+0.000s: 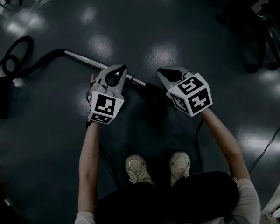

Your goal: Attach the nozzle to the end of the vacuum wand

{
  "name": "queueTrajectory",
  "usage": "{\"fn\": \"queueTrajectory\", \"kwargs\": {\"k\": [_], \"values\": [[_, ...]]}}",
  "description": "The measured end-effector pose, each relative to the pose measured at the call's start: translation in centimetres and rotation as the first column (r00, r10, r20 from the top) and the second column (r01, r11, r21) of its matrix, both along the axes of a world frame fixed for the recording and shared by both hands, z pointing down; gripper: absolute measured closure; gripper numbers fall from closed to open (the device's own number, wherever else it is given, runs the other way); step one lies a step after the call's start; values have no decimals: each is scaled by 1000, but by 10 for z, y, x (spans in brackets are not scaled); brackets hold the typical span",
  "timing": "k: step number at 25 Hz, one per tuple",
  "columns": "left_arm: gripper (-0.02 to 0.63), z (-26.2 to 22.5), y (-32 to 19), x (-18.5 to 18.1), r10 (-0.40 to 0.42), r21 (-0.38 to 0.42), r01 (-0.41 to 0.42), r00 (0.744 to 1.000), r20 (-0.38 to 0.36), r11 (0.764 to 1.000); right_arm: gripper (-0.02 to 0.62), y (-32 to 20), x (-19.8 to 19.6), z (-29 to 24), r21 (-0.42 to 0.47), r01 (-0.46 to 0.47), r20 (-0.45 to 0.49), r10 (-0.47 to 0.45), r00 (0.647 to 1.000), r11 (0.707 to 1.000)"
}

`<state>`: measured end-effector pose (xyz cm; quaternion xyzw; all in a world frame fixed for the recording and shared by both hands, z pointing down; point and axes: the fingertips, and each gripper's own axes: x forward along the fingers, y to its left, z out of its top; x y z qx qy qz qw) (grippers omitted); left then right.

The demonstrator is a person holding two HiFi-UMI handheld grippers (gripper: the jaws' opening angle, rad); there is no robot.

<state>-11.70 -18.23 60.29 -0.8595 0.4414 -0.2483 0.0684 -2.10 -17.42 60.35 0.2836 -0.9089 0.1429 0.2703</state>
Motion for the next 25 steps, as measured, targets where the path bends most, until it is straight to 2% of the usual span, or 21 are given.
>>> {"fn": "queueTrajectory", "kwargs": {"k": [1,2,3,4,7,10,12,15,20,23,25], "values": [[603,-19,-2,-6,-76,-4,76,981,-177,997,589,-7,2,-13,2,-64,92,64,994,998],[603,-34,-1,-9,-124,-9,127,941,-314,992,589,-12,4,-25,8,-121,170,117,979,993],[603,-45,2,-9,-147,-5,158,902,-406,987,589,-16,7,-35,21,-168,225,159,961,985],[603,-54,5,-6,-155,9,179,873,-463,984,589,-19,10,-44,43,-207,257,189,948,977],[603,-73,12,-2,-187,43,254,808,-559,966,589,-23,16,-65,108,-284,294,242,925,953],[603,-80,14,-11,-235,20,319,739,-631,948,589,-20,16,-70,90,-327,332,281,900,941],[603,-80,14,-15,-252,-2,333,711,-656,943,589,-18,17,-69,81,-337,340,292,894,938],[603,-80,13,-16,-258,-7,341,699,-666,940,589,-17,21,-68,96,-356,343,305,889,930],[603,-80,12,-18,-250,18,350,704,-665,937,589,-17,22,-66,131,-367,342,306,889,921],[603,-80,10,-13,-237,32,343,710,-663,939,589,-21,28,-65,129,-380,360,314,878,916],[603,-76,9,-12,-242,29,348,705,-667,937,590,-23,34,-62,120,-396,371,329,868,910]]}}
